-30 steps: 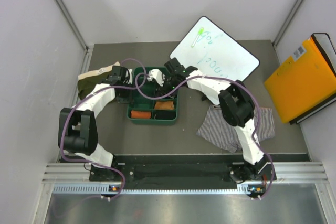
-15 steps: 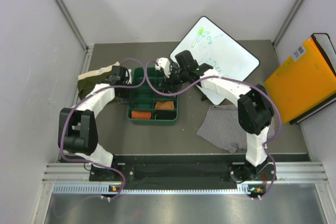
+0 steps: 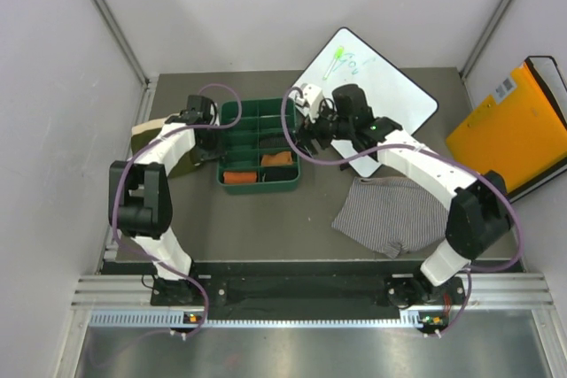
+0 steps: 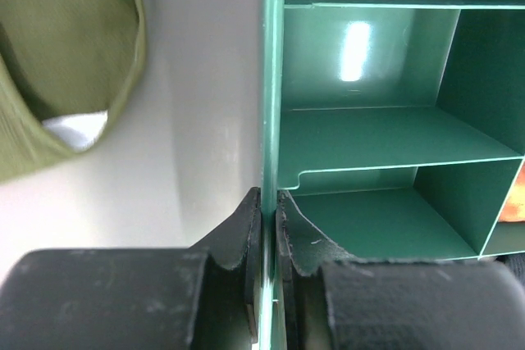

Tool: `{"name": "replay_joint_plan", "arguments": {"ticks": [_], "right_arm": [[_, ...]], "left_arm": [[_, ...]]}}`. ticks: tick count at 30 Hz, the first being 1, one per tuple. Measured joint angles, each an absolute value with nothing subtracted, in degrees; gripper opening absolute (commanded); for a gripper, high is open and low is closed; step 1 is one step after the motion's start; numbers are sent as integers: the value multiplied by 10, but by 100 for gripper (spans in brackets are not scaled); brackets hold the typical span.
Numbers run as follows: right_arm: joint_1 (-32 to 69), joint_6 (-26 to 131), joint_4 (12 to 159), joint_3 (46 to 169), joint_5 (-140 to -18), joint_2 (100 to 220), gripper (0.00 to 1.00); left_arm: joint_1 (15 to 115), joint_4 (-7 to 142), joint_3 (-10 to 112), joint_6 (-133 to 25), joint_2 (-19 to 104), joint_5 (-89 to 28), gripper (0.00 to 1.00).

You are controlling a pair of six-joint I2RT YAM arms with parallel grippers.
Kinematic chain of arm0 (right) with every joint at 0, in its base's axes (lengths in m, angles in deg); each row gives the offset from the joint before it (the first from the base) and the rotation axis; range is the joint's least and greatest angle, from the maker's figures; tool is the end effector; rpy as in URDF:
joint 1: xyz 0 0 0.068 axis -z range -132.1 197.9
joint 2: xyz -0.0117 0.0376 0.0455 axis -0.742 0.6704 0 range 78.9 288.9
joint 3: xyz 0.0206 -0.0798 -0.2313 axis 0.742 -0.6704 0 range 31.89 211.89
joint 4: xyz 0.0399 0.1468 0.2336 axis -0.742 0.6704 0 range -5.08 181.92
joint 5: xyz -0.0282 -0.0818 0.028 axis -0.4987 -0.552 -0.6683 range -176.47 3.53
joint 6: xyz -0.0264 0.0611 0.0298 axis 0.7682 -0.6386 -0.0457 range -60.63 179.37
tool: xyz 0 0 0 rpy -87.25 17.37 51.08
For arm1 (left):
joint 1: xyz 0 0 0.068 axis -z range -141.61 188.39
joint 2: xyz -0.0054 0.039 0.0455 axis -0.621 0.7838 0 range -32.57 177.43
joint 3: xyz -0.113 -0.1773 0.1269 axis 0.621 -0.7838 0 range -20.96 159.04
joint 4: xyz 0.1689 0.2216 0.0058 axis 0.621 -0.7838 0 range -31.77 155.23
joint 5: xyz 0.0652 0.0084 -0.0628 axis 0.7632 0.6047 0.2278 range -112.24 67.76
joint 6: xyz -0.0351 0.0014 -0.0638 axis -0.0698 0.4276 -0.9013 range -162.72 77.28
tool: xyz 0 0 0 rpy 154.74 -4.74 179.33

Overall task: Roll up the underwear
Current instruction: Move the storage box to the center of the board.

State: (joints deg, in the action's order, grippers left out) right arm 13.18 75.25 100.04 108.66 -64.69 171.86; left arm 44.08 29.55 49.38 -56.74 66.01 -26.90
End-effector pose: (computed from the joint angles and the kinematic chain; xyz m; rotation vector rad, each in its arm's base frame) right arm 0.3269 0.2539 0.2654 -1.1124 1.8174 0.5971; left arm 0.3723 -0.0420 0.1543 -0.1706 2.6934 -0.2152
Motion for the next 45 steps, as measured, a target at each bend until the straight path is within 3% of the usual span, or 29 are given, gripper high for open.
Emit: {"name": "replay_joint_plan", "arguments": {"ticks": [6,8,10,11,13,15,22,27,34,45], "right_arm": [[132,735,1003,1023,-677,1668,81],[132,730,1007,1004,-685,1651,82],[132,726,1010,989,-692,1632,82],[132,723,1012,985,-694,1625,82],[132,721,1012,971,-698,1604,83],[132,718,1013,961,-700,1581,84],[132,713,1007,954,-699,1543,84],[132,706,1004,938,-694,1539,85],[132,693,1002,922,-677,1529,85],[132,685,991,919,-659,1513,85]], "left_arm": [[441,288,573,-586,724,-258,0],[441,284,601,-592,745,-250,34],[441,283,619,-598,757,-234,56],[440,285,621,-601,757,-225,79],[438,283,621,-601,752,-213,92],[436,288,614,-602,740,-206,99],[433,305,547,-606,618,-157,98],[407,337,464,-646,552,-120,82],[330,370,360,-704,555,-96,74],[329,439,374,-711,640,-73,63]]}}
